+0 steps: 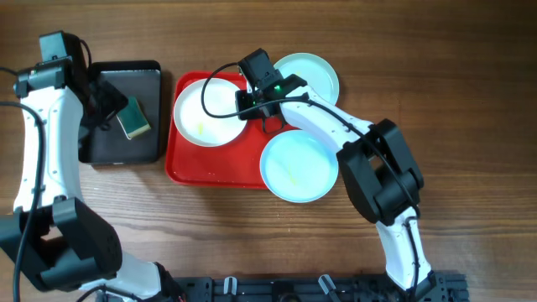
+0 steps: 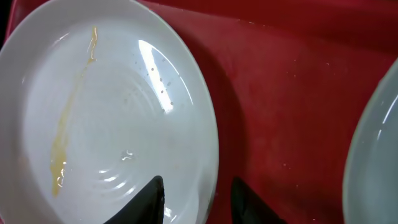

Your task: Clean dirty plates on tray and stack at the side

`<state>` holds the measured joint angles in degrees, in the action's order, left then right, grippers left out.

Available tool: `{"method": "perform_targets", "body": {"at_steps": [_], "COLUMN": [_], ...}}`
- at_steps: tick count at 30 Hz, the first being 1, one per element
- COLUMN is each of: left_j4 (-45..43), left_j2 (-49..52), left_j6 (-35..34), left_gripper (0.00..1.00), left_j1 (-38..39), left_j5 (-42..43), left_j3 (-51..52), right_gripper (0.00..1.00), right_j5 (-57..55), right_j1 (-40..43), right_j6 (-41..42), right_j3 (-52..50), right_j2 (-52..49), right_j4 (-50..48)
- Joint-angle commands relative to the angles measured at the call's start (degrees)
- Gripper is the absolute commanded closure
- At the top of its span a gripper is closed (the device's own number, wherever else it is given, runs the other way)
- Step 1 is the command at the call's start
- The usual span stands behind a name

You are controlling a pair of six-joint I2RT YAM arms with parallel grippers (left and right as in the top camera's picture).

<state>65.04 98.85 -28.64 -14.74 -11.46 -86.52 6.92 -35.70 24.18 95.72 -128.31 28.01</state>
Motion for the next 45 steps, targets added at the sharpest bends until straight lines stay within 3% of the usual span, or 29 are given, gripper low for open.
{"method": "perform_targets", "body": {"at_steps": [1,4,10,20,23,29,35,45], "left_j4": [-1.03,-2.56,-6.03,-11.1,-14.4,-16.65,-16.63,-18.21], "left_j2": [1.53,1.81,2.08,8.92,12.0,16.55,19.1,20.04], "left_j6": [-0.11,-0.09,-0.11,-0.07,3.02,3.45,-0.24,-0.11], "left_gripper": [0.0,0.0,0.06,0.13,0.14,0.38,0.41,0.46], "left_j1": [-0.28,-0.28,-0.17,2.97,4.48,6.29,5.84,5.86], "left_j5": [-1.51,-1.49,-1.46,-0.39,-0.33,0.07,0.02,0.04], "left_j3": [0.37,0.37,0.39,0.39,0.39,0.39,0.39,0.39], "right_gripper": [0.68,0.73,0.96,0.96,0.96,0.96,0.96,0.96], "right_j5": [-1.44,-1.42,-1.4,-1.33,-1.16,-1.16,-1.16,-1.16], "right_j1": [-0.35,-0.33,-0.35,-0.35,-0.35,-0.35,-0.35,-0.35], "right_j6": [-1.64,-1.53,-1.01,-0.07,-0.2,-0.15,-0.17,-0.13], "right_j3": [1.03,1.03,1.03,1.03,1.03,1.03,1.03,1.03], "right_j2": [-2.56,-3.32,-3.34,-3.34,-3.34,-3.34,-3.34,-3.37], "right_j4": [-0.28,-0.26,0.11,0.11,0.09,0.04,0.07,-0.15]}}
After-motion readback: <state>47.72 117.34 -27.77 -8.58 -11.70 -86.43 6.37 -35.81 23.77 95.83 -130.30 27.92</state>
